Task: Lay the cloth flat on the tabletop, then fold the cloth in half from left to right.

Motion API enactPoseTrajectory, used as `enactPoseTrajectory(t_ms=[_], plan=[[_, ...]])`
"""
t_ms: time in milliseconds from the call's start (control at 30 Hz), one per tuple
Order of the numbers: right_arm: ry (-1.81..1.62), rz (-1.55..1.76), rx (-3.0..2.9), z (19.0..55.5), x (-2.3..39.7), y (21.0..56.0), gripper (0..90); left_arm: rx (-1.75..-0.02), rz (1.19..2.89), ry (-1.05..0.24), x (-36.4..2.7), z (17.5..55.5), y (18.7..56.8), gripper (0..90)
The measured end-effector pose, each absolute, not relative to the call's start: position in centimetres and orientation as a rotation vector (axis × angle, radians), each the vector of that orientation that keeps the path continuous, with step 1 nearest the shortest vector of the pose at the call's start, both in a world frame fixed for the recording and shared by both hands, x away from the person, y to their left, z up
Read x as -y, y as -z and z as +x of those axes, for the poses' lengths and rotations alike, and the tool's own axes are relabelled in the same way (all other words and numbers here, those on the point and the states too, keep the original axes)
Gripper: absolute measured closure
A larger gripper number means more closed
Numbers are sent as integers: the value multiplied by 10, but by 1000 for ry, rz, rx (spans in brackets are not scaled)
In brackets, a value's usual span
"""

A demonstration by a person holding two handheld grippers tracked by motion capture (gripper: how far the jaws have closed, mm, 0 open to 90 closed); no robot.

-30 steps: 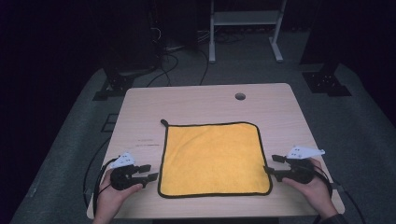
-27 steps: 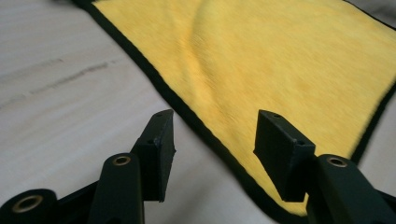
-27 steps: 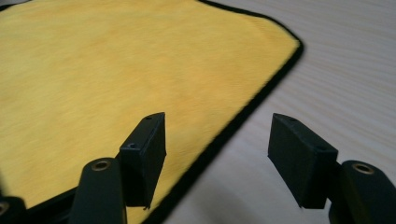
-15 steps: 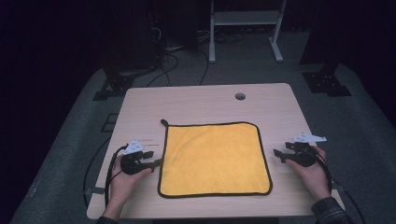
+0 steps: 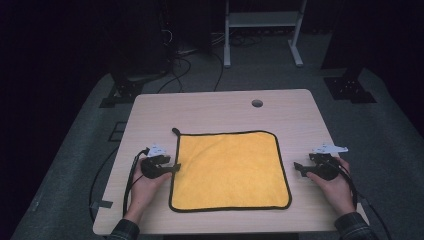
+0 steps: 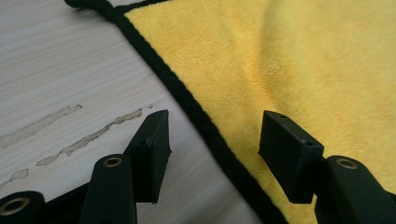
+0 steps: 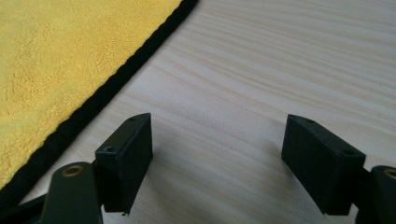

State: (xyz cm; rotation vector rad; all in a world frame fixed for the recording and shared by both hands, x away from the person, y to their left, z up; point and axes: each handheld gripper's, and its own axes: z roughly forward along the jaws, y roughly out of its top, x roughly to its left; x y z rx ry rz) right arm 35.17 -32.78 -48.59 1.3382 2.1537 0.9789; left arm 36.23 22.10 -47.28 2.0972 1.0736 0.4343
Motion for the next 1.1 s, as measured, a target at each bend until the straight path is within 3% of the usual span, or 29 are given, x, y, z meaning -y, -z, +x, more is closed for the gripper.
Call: enactPoseTrajectory(t_ms=[433,867,1100], plan=[[-979,1338,-2159,351,327,486,227,-1131,2084,-502,-221,360,475,455],[-980,1338,-2159,351,327,486,226,-1138,2019,-426,-218,357,477,827],[-982,1333,-2166,351,327,486,226,-1187,1997,-345,-221,363,475,870]])
